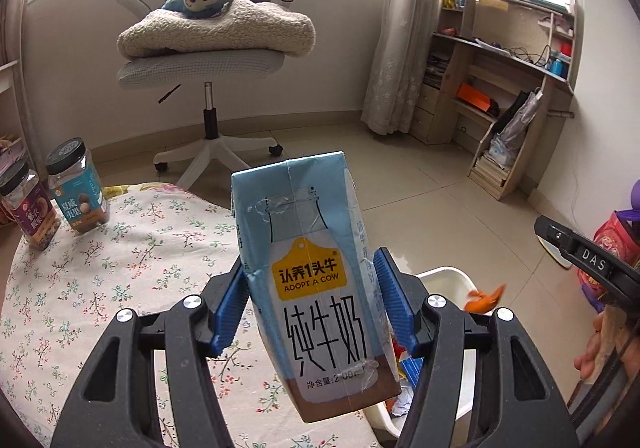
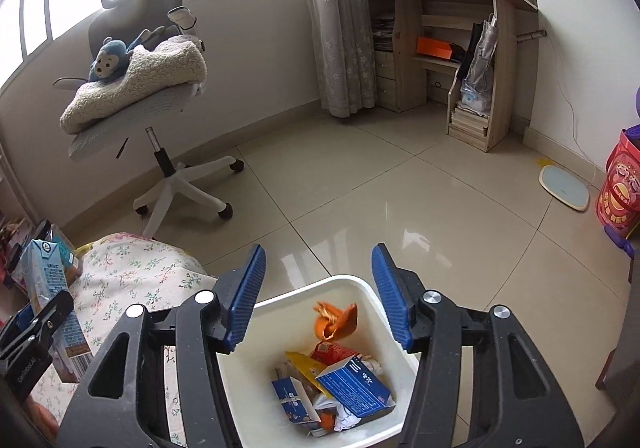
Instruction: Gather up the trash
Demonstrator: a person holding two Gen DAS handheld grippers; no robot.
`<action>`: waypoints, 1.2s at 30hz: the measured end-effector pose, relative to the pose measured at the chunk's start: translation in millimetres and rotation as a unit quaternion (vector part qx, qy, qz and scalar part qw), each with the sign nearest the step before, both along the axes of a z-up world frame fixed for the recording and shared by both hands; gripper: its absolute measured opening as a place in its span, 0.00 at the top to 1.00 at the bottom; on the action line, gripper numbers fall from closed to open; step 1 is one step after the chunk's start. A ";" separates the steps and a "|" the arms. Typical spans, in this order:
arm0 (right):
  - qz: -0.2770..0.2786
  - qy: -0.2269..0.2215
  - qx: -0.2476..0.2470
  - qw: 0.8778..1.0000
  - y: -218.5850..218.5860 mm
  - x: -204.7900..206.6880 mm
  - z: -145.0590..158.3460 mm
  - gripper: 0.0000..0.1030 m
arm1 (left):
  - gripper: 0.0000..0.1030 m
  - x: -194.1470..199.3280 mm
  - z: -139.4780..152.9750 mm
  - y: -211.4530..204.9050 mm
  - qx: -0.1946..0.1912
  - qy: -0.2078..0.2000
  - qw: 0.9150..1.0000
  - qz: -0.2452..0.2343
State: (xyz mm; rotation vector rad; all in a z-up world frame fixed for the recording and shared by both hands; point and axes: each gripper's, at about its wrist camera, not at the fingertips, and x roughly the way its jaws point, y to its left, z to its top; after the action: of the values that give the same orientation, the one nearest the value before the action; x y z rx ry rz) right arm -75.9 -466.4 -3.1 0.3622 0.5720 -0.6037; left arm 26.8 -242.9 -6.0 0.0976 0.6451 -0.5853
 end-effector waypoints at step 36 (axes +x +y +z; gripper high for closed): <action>-0.099 -0.123 -0.083 0.984 53.8 -59.8 76.8 0.07 | 0.06 -63.5 90.9 16.2 -0.071 -0.201 0.975 0.063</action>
State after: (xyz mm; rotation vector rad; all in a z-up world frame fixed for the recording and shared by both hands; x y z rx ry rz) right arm -135.7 -412.6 73.7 0.3311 0.2474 -0.7791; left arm -36.7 -226.7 84.9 0.0388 0.2136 -0.4686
